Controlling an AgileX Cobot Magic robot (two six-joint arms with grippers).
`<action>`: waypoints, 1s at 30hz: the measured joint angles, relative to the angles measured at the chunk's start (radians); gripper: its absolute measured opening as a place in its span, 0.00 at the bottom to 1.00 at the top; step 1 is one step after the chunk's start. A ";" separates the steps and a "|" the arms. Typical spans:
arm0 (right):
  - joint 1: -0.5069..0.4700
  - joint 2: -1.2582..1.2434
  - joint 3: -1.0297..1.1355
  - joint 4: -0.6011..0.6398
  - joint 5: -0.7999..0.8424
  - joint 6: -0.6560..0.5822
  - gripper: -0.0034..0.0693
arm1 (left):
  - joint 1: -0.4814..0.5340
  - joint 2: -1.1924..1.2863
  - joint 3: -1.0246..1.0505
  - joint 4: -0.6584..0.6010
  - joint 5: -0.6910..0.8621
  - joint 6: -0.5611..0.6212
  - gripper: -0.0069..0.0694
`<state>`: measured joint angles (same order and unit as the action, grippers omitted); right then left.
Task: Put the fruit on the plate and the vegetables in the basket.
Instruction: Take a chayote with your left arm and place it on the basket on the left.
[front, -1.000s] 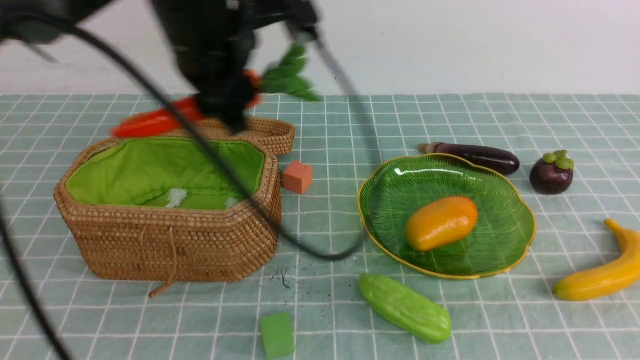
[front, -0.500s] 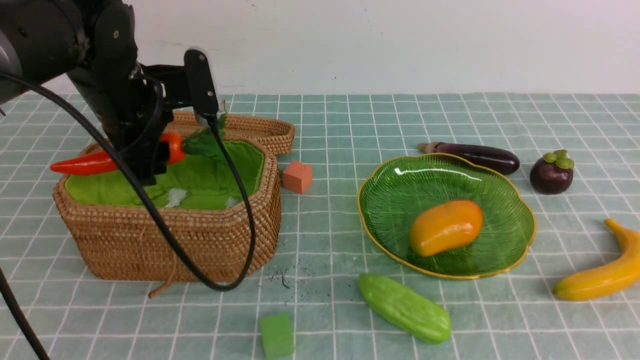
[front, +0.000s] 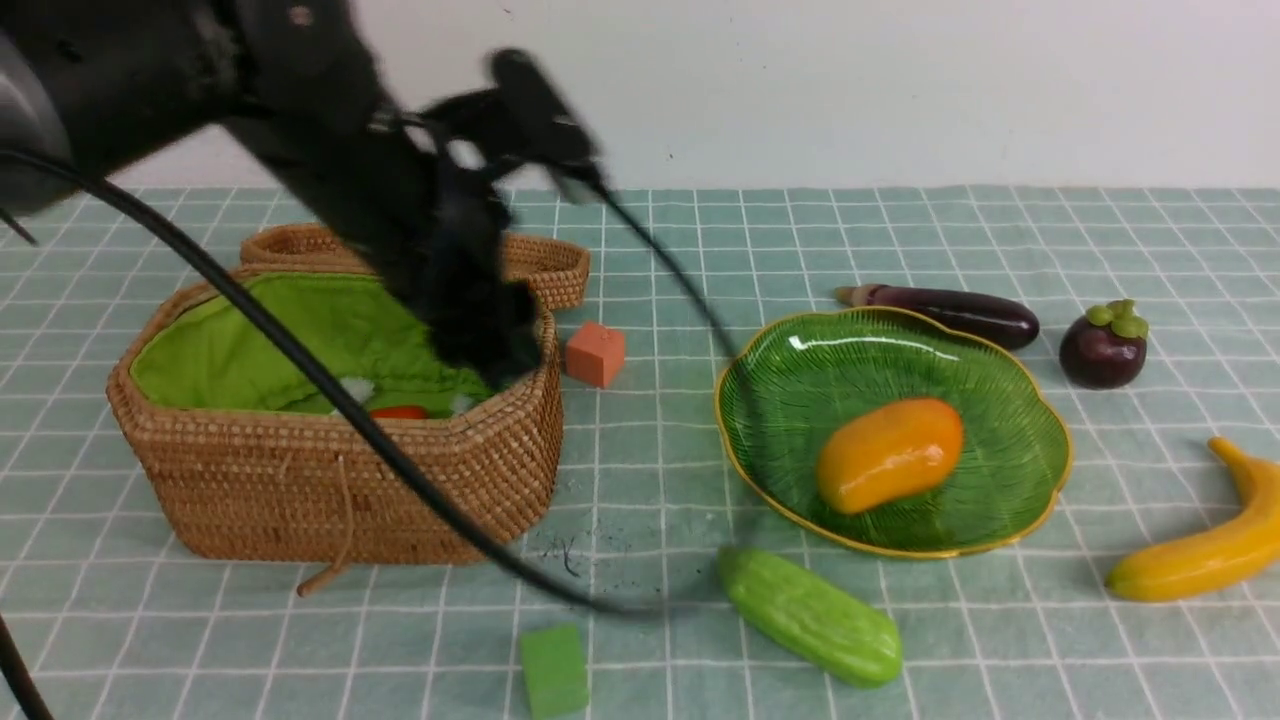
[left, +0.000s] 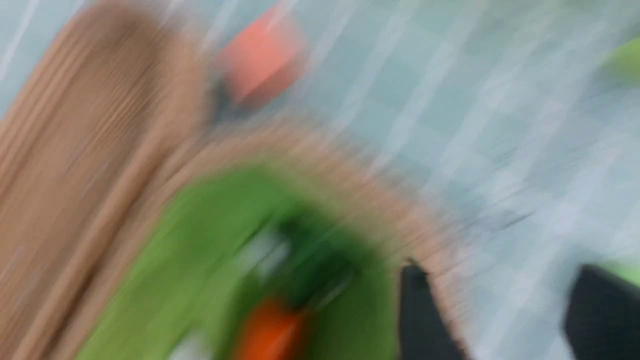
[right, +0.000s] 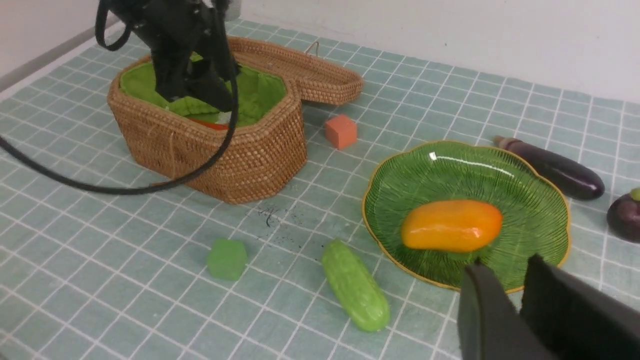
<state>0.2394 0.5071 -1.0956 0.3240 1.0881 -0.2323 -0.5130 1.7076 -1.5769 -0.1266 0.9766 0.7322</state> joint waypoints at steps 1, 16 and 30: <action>0.000 0.000 -0.010 0.000 0.025 0.000 0.23 | -0.069 0.009 0.000 -0.007 0.005 0.000 0.35; 0.000 -0.012 -0.024 0.008 0.179 0.000 0.24 | -0.370 0.295 0.000 0.144 -0.152 0.185 0.73; 0.000 -0.014 -0.025 0.013 0.179 0.000 0.25 | -0.370 0.382 -0.009 0.172 -0.261 0.237 0.65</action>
<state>0.2394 0.4936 -1.1206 0.3366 1.2672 -0.2323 -0.8834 2.0893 -1.5856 0.0450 0.7157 0.9693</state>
